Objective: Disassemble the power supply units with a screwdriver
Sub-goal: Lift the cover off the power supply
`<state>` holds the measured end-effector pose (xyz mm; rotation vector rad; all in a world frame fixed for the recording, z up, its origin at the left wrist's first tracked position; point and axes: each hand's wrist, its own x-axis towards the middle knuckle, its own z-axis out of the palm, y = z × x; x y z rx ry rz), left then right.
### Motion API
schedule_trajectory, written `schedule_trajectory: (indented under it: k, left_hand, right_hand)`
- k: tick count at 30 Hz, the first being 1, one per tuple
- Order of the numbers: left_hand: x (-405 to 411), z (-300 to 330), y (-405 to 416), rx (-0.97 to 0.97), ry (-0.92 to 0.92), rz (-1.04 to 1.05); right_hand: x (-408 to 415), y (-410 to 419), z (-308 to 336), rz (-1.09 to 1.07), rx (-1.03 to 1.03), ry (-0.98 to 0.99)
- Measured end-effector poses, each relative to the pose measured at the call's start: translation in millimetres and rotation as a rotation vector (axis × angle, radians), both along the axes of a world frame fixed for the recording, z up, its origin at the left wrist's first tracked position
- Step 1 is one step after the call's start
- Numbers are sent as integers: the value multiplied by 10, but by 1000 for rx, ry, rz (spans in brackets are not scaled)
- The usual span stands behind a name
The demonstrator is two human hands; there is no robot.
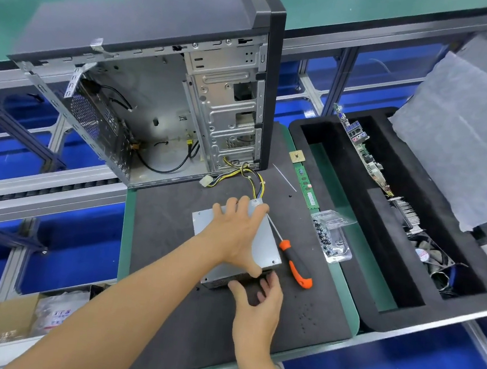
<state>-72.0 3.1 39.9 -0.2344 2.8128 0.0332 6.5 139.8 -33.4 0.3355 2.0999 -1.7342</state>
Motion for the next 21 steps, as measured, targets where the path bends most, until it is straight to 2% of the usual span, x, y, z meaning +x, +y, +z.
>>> schedule_trajectory:
  k: [4,9,16,21]
  left_hand:
    - [-41,34,-24,34,32,100]
    - [-88,59,-32,55,24,169]
    - [-119,71,-21,78,16,196]
    - [-111,61,-60,90,18,222]
  right_hand:
    - [-26,-110,68,243,5,95]
    - [-191,-111,117,406,-55,8]
    - [-280,-152,133,278,-87,-105]
    - [-288,-170,104,209,-137,-91]
